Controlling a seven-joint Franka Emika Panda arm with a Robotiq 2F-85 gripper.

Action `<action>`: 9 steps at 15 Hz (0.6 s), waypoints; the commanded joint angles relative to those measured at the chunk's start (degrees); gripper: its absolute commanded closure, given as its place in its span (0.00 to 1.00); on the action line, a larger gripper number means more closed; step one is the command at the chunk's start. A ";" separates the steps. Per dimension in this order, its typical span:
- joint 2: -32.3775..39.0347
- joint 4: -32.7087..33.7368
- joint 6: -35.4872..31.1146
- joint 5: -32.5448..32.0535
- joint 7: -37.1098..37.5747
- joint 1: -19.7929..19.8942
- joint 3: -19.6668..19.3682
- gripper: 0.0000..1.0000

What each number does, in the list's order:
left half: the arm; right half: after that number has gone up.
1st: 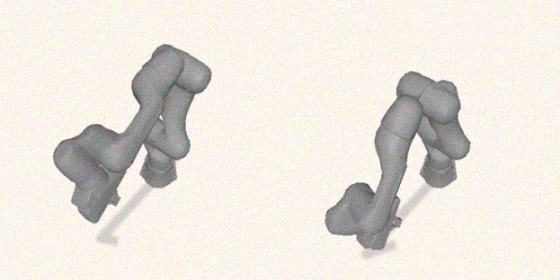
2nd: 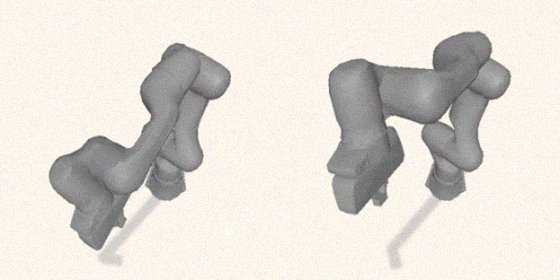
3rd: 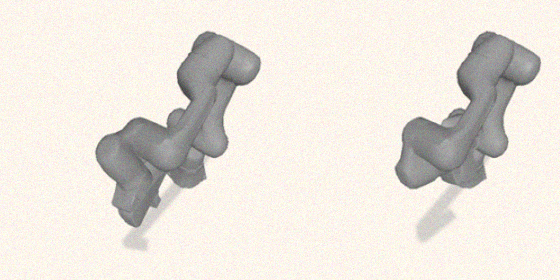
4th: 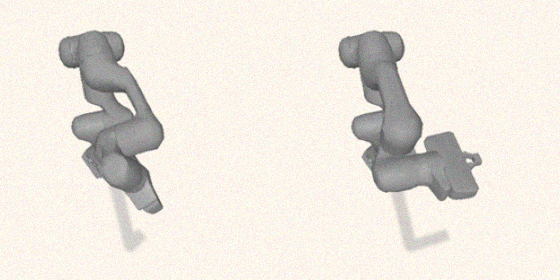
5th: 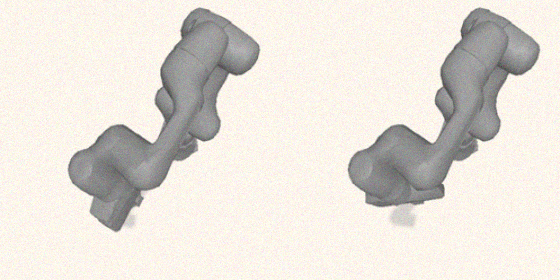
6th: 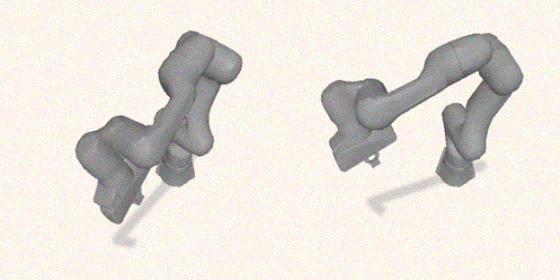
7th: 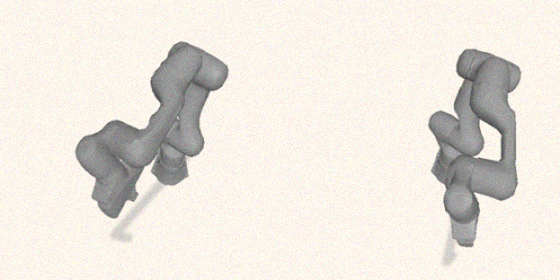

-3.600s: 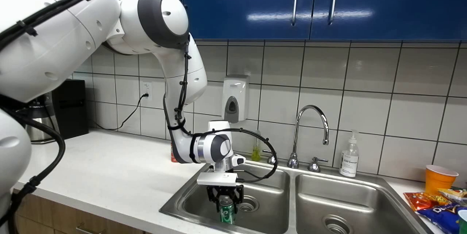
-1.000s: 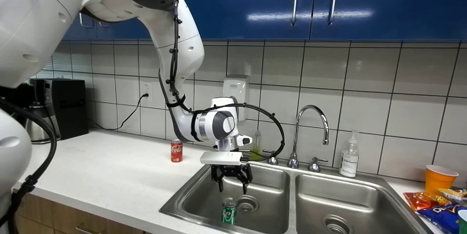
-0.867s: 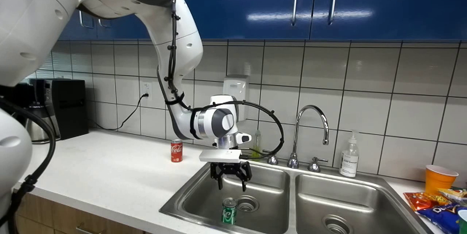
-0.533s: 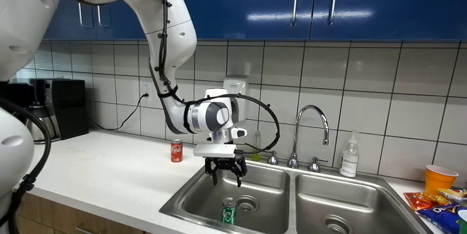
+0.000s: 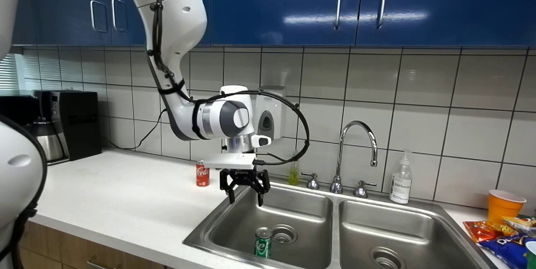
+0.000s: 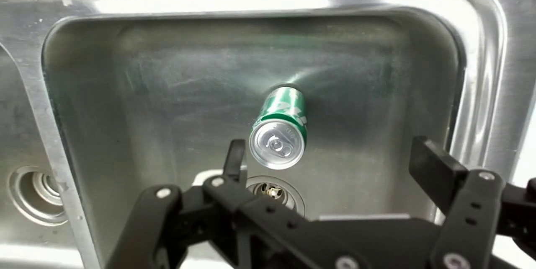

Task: Put the green can inside the sink

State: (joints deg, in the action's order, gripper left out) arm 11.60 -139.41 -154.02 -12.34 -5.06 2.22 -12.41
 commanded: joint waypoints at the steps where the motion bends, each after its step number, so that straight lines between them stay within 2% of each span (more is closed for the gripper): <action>1: -7.82 -4.89 3.55 -2.20 2.64 0.05 1.54 0.00; 9: -17.46 -10.48 8.31 -0.81 1.69 0.56 5.64 0.00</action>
State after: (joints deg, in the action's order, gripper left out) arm -0.66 -146.97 -148.41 -13.04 -4.46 2.14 -8.60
